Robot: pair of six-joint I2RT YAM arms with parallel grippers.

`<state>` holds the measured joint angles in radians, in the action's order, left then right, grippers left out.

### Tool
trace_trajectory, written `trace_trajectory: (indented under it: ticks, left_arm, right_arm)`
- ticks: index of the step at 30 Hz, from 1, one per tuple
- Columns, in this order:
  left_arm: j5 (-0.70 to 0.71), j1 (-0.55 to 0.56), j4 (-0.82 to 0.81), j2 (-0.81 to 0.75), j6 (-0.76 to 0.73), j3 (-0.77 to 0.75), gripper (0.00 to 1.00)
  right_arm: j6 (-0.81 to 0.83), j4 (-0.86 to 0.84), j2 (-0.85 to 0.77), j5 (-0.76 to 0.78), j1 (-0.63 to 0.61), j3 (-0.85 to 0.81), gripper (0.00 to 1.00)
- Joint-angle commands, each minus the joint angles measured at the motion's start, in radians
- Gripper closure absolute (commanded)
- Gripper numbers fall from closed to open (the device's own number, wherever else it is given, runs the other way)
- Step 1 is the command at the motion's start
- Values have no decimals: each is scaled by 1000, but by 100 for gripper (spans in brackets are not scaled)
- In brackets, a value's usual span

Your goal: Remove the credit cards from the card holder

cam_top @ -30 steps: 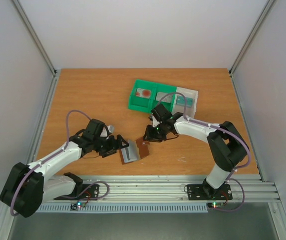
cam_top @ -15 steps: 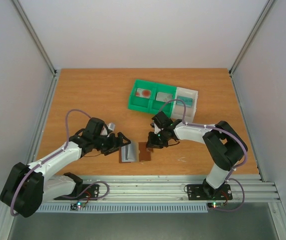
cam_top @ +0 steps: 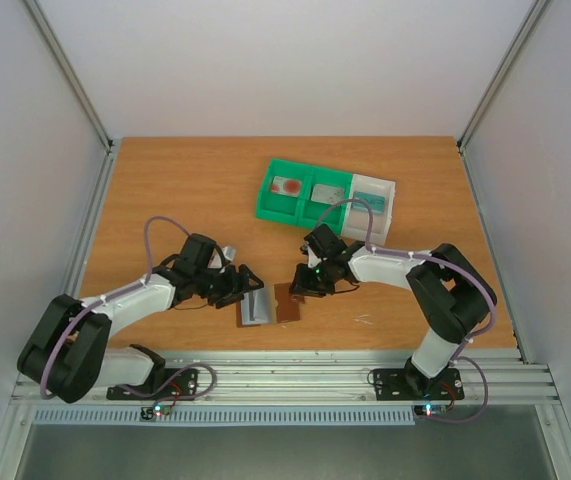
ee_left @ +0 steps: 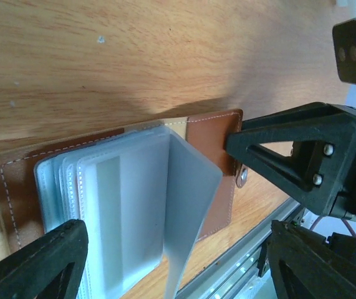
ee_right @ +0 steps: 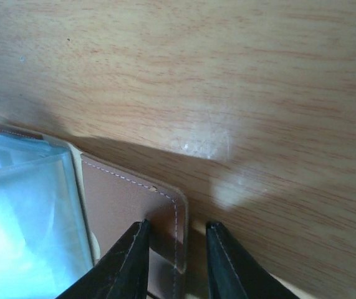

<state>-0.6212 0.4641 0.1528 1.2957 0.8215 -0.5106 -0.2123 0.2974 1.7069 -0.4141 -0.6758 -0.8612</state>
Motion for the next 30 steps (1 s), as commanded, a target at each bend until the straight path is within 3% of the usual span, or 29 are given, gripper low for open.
trace_trajectory:
  ticks: [1,15,30]
  left_arm:
    - [5,-5,-81,14,-12,-9,22]
    - [-1,-47,-76,-42,45,33,28]
    - [-37,-70,-113,-50,52,69,30]
  right_arm:
    - [7,91,-59,60,-12,-16,70]
    - [-47,236,-195,195,-169,-195,66]
    - [-70,59,-26,162,-186,-127,84]
